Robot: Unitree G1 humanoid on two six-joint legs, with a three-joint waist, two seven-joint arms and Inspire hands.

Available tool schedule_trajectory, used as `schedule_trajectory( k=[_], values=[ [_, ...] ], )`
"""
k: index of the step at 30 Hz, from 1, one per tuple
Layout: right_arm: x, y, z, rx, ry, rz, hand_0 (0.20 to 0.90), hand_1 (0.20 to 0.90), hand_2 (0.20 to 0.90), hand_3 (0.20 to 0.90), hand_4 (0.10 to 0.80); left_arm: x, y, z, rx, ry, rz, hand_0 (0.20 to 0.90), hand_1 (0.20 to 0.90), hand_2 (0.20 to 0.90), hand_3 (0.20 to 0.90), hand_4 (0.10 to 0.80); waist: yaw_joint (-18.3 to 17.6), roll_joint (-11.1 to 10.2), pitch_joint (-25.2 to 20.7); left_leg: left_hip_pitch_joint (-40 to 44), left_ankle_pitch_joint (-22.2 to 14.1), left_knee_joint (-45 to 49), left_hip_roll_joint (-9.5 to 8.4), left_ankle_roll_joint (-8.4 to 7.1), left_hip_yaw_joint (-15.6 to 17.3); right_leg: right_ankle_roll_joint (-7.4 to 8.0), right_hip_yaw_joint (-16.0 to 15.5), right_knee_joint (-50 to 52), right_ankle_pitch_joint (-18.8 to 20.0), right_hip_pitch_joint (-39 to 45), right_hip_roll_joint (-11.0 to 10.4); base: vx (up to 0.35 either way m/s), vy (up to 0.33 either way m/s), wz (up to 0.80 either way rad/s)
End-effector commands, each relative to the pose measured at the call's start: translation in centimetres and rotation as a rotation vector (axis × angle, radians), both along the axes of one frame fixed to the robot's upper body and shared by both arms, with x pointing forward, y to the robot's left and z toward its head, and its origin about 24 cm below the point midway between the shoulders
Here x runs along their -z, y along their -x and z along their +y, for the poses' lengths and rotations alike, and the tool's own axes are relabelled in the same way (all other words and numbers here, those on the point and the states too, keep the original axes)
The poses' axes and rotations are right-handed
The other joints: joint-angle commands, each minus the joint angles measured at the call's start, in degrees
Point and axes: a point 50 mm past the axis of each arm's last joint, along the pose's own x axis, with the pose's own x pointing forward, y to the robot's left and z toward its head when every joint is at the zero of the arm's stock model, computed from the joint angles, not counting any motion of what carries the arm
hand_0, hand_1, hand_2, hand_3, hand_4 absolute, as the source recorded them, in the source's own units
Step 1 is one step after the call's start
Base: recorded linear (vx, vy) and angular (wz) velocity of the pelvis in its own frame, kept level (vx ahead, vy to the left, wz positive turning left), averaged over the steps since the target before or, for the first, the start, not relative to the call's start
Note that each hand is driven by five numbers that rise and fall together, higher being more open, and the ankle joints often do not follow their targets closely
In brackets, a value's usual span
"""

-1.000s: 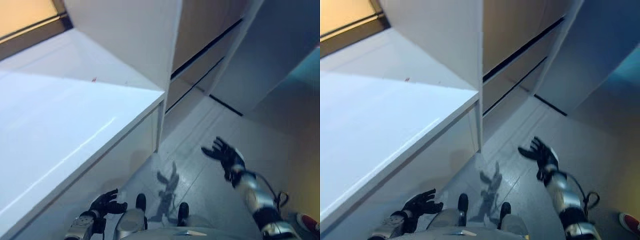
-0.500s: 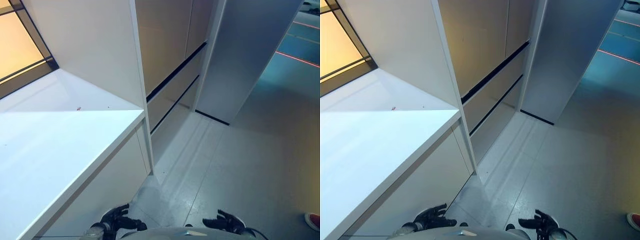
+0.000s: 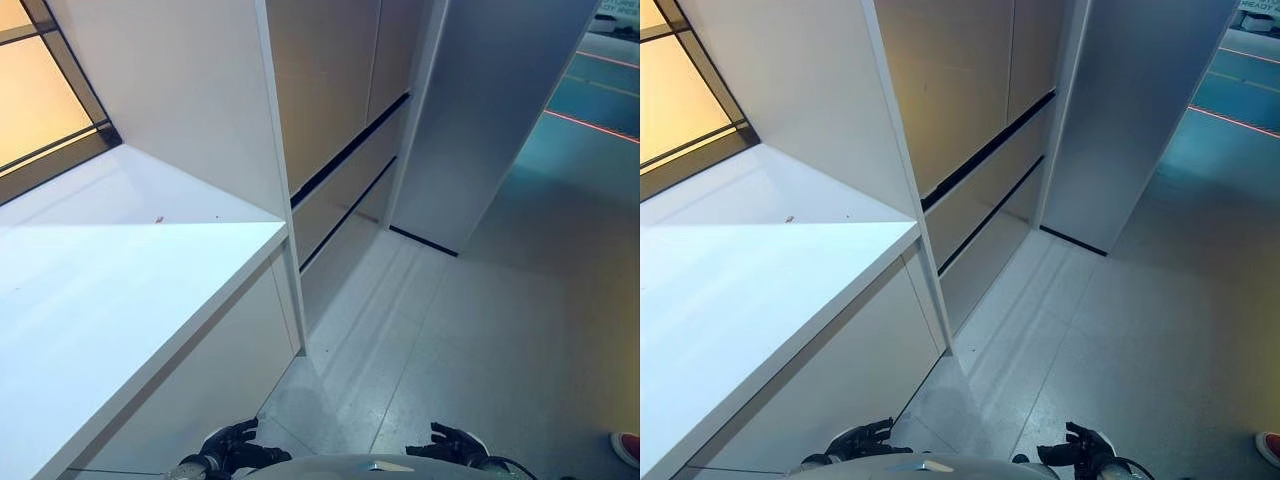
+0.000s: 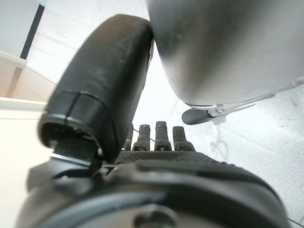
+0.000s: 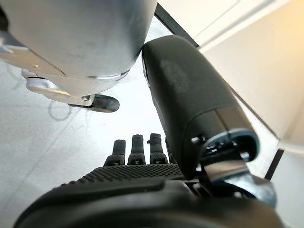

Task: Put drinks into fridge and close the fridge

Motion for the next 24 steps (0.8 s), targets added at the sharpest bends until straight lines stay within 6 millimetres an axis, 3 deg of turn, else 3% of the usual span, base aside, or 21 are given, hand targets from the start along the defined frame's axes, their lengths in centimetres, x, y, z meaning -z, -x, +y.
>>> schedule_trajectory(
  k=[1, 24],
  values=[
    [-0.64, -2.66, 0.82, -0.146, -0.004, -0.075, 0.900, 0.900, 0.900, 0.900, 0.800, -0.60, -2.87, -0.84, 0.095, 0.006, -0.075, 0.900, 0.900, 0.900, 0.900, 0.800, 0.64, 0.50, 1.14, 0.16, -8.73, 3.66, -4.55, 3.43, 0.05, 0.18, -5.43, 4.74, -4.22, -1.53, 2.66, -0.011, 0.006, 0.07],
    [-0.30, -1.84, 0.59, -0.132, 0.001, -0.022, 0.900, 0.900, 0.900, 0.900, 0.800, -0.43, -2.65, -0.69, 0.082, 0.003, -0.057, 0.900, 0.900, 0.900, 0.900, 0.800, 0.84, 0.21, 0.70, 0.75, -8.77, 3.33, -4.62, 3.57, -0.16, 0.24, -5.45, 5.07, -4.47, -1.06, 2.61, 0.000, 0.001, 0.02]
  ],
)
